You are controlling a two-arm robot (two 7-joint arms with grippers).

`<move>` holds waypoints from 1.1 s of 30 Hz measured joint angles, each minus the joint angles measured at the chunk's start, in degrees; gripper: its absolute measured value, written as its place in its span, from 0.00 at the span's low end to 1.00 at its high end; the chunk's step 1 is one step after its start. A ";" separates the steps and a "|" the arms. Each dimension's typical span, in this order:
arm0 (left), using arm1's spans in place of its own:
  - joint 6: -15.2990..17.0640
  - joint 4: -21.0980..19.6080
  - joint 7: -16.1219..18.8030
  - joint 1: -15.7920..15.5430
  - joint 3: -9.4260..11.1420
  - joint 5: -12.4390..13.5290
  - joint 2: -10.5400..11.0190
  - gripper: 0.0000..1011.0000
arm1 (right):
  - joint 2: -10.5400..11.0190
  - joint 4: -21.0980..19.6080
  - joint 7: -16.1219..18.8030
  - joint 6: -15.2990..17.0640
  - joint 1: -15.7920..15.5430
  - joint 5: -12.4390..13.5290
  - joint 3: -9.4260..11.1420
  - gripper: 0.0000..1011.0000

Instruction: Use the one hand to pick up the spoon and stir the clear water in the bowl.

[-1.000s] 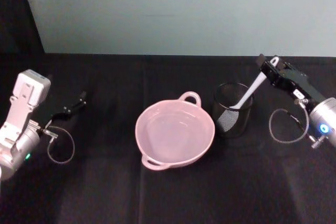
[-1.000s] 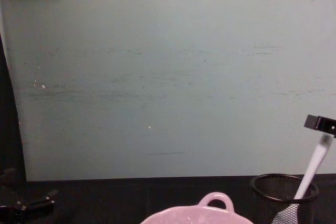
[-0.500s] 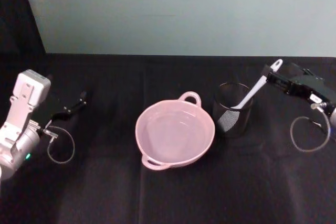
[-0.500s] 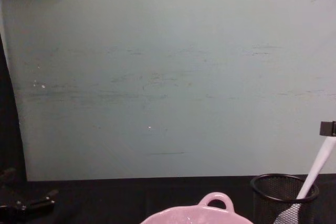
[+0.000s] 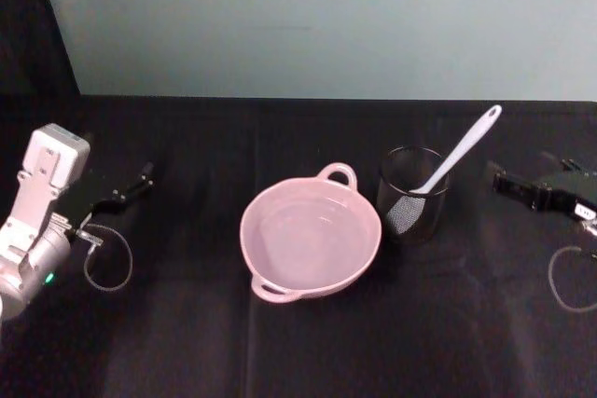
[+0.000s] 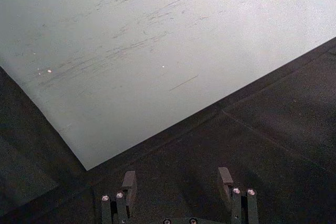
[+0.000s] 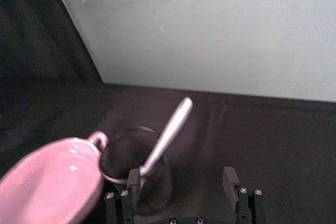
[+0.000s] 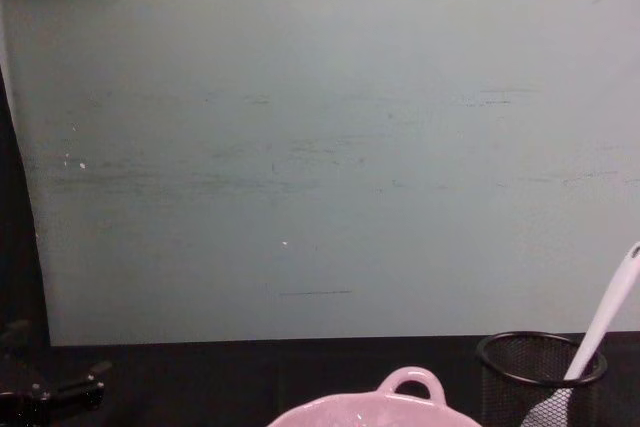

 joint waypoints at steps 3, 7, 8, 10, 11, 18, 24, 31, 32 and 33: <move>0.00 0.00 0.00 0.00 0.00 0.00 0.00 1.00 | 0.39 0.34 -0.59 0.80 0.02 -0.92 -0.52 0.99; 0.00 0.00 0.00 0.00 0.00 0.00 0.00 1.00 | 0.06 3.64 -1.00 1.80 2.31 -4.36 -3.16 0.99; 0.00 0.00 0.00 0.00 0.00 0.00 0.00 1.00 | -0.17 4.36 -1.23 1.80 2.88 -5.20 -3.72 0.99; 0.00 0.00 0.00 0.00 0.00 0.00 0.00 1.00 | -1.04 6.58 -1.57 0.72 4.52 -7.73 -5.26 0.99; 0.00 0.00 0.00 0.00 0.00 0.00 0.00 1.00 | -1.51 7.50 -1.56 -0.13 5.12 -8.63 -5.85 0.99; 0.00 0.00 0.00 0.00 0.00 0.00 0.00 1.00 | -6.56 17.35 -1.59 -15.26 8.89 -18.79 -9.80 0.99; 0.00 0.00 0.00 0.00 0.00 0.00 0.00 1.00 | -9.71 23.58 -2.43 -25.43 9.04 -22.52 -9.99 0.99; 0.00 0.00 0.00 0.00 0.00 0.00 0.00 1.00 | -13.14 30.08 -1.67 -34.21 9.08 -23.22 -8.93 0.99; 0.00 0.00 0.00 0.00 0.00 0.00 0.00 1.00 | -13.31 30.22 -1.62 -34.40 9.04 -23.20 -8.81 0.99; 0.00 0.00 0.00 0.00 0.00 0.00 0.00 1.00 | -13.49 30.35 -1.57 -34.59 9.00 -23.19 -8.71 0.99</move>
